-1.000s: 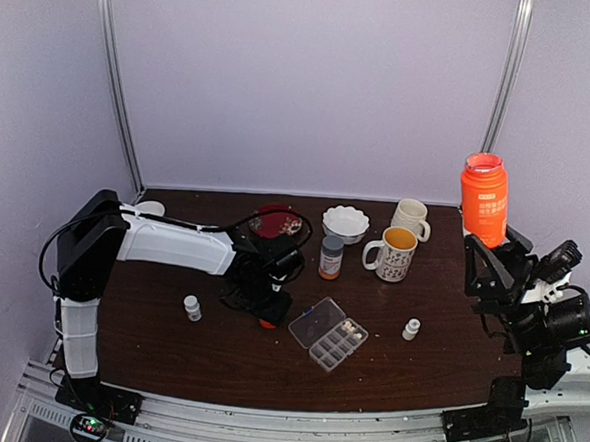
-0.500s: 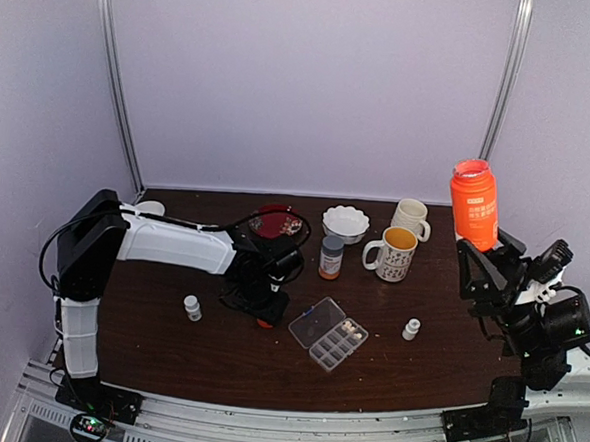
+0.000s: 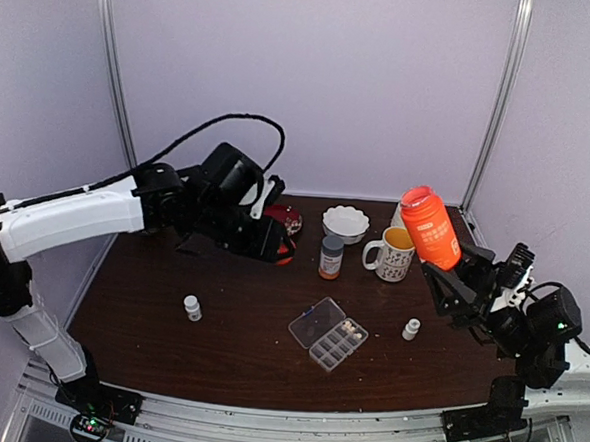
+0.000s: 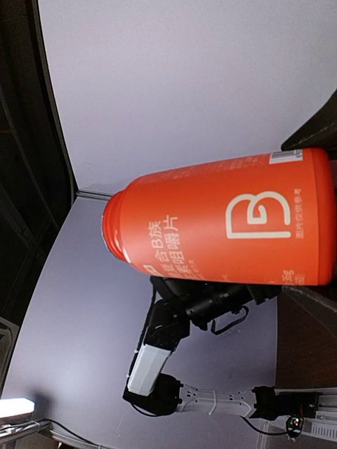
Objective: Sort the pills into containers
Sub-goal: Pick up the lid of the pill bottle from the pill bottle, then close the lid of the pill bottle.
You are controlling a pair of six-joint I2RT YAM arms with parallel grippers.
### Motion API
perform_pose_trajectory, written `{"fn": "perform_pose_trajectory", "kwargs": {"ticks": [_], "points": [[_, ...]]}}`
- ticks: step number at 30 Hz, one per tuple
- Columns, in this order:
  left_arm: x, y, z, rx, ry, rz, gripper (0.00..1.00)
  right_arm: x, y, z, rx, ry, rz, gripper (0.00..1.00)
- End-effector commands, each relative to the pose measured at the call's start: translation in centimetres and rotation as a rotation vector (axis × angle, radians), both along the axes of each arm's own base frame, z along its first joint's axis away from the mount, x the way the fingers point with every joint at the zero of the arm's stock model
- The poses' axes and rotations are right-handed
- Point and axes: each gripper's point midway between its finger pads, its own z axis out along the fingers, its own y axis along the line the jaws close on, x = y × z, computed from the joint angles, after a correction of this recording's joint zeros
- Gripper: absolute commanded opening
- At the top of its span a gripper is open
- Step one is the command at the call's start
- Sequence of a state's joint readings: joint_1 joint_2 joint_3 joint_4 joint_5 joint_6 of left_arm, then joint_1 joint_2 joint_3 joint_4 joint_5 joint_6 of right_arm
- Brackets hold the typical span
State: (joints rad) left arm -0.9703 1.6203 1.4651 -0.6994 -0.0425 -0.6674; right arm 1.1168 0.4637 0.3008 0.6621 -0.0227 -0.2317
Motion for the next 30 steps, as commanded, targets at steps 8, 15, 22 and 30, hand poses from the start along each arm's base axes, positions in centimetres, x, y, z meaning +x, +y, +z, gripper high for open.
{"fn": "perform_pose_trajectory", "kwargs": {"ticks": [8,15,22,30], "points": [[-7.7,-4.7,16.8,-0.713,0.018,-0.399,0.47,-1.4,5.0,-0.8,-0.155,-0.006,0.151,0.00],[-9.4,-5.4,18.2,-0.826,0.064,-0.491,0.47,-1.5,6.3,-1.5,-0.196,-0.001,0.162,0.00],[-10.3,-5.8,18.9,-0.907,0.091,-0.559,0.46,-0.9,6.2,-1.7,-0.180,0.018,0.137,0.00],[-11.4,-6.1,18.8,-0.919,0.100,-0.609,0.45,-0.2,5.9,-1.3,-0.159,0.038,0.098,0.00]]}}
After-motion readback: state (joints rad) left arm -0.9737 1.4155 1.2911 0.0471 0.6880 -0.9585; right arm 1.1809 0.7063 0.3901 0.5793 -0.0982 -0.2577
